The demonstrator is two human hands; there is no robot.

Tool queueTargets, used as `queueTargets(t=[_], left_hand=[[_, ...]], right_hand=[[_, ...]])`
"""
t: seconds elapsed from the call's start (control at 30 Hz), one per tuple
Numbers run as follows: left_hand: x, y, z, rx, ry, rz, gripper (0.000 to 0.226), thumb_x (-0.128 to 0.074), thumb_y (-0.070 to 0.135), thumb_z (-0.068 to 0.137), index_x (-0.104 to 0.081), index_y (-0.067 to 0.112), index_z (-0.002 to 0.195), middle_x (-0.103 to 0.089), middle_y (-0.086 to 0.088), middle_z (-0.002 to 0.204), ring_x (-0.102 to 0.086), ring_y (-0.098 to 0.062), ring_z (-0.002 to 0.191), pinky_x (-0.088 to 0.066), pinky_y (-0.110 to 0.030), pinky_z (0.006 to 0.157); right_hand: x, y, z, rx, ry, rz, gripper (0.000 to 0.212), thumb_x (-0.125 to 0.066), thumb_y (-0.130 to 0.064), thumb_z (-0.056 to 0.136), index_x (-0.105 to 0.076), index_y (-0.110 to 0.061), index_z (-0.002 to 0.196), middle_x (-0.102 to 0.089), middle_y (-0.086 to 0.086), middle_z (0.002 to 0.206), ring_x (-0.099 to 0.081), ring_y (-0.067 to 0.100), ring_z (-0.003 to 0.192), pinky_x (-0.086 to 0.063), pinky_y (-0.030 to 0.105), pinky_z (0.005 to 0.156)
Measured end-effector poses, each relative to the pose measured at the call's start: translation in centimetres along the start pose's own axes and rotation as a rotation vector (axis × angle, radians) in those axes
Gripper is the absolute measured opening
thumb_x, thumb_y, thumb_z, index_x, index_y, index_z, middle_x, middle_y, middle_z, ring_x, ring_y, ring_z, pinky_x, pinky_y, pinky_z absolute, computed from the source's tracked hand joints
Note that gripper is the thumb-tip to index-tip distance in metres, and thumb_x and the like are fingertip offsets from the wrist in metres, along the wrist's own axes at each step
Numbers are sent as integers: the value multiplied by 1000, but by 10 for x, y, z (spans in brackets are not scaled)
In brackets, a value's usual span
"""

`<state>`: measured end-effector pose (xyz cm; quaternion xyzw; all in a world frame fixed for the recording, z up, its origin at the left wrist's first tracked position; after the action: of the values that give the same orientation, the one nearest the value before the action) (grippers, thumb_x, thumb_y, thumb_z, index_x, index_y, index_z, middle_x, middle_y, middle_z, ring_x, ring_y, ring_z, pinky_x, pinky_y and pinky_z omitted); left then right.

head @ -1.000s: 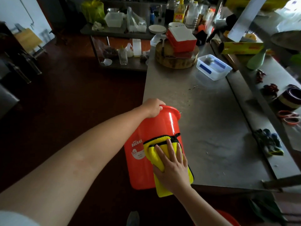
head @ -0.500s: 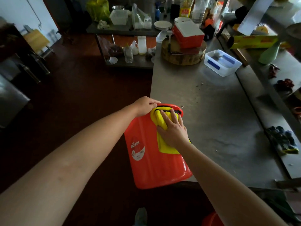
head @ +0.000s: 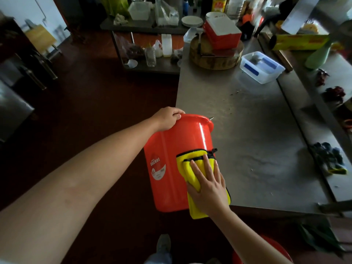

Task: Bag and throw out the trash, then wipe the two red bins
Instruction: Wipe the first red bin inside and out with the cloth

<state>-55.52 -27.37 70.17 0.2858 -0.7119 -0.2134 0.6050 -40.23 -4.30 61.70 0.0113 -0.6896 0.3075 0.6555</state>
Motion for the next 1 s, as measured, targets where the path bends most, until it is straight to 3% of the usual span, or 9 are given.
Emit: queueTargets(t=[0.17, 0.3, 0.4, 0.6, 0.73, 0.8, 0.93, 1.0], left_hand=[[-5, 31, 15, -18, -20, 238, 38, -56, 39, 98, -65, 18, 129, -65, -8, 131, -60, -25, 120, -47, -32, 99], [-37, 61, 28, -74, -49, 390, 47, -53, 44, 100, -59, 17, 138, -57, -12, 140, -51, -30, 131, -42, -38, 107], [-46, 61, 33, -54, 38, 492, 36, -49, 40, 102, -66, 20, 127, -63, -11, 129, -56, -30, 123, -43, -38, 97], [-37, 61, 27, -96, 63, 292, 24, -56, 28, 100, -75, 18, 111, -73, -11, 112, -65, -30, 110, -49, -32, 90], [-29, 62, 15, -133, 76, 115, 28, -63, 26, 99, -72, 12, 122, -71, -10, 122, -63, -21, 118, -43, -22, 94], [-34, 55, 13, -108, 62, 10, 31, -64, 25, 99, -70, 12, 126, -71, -10, 124, -65, -20, 116, -46, -25, 98], [-56, 50, 6, -48, -37, -269, 32, -64, 20, 99, -67, 13, 130, -73, -15, 114, -66, -20, 95, -52, -48, 98], [-63, 50, 3, -65, -80, -248, 34, -63, 17, 100, -65, 9, 133, -70, -11, 125, -65, -15, 110, -48, -37, 107]], right_hand=[[-1, -1, -7, -21, 11, 0, 73, -36, -76, 89, -6, -61, 153, 10, -14, 169, 9, 31, 156, -25, 58, 120], [-5, -9, -9, -16, 21, -25, 73, -36, -77, 90, -8, -59, 154, 8, -11, 170, 8, 33, 156, -25, 61, 119], [-7, -9, -10, -30, 34, -15, 73, -38, -77, 90, -9, -59, 154, 7, -10, 170, 6, 33, 156, -26, 61, 118], [3, -2, -6, -104, 45, 46, 73, -35, -79, 88, -3, -64, 152, 13, -15, 168, 9, 31, 156, -23, 59, 120], [26, 11, 7, -148, 68, -68, 76, -34, -79, 86, 1, -63, 151, 13, -10, 169, 9, 36, 156, -14, 62, 121], [38, 18, 13, -126, 83, -146, 78, -39, -76, 85, -6, -59, 153, 9, -6, 170, 8, 39, 155, -12, 65, 118], [48, 25, 38, -48, 4, -283, 86, -49, -70, 83, -5, -53, 155, 23, -4, 168, 24, 42, 151, -7, 71, 118], [51, 22, 55, -14, -28, -311, 83, -48, -69, 86, -8, -52, 156, 18, -3, 169, 21, 43, 151, -8, 71, 118]])
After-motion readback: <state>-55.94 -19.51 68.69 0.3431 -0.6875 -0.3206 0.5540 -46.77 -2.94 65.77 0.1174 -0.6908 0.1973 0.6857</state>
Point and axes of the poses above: each hand's wrist, its own z-axis towards the middle knuckle, its own x-axis out of the back of the hand, y = z × x, the point moved 8 cm from there along z, towards the middle knuckle
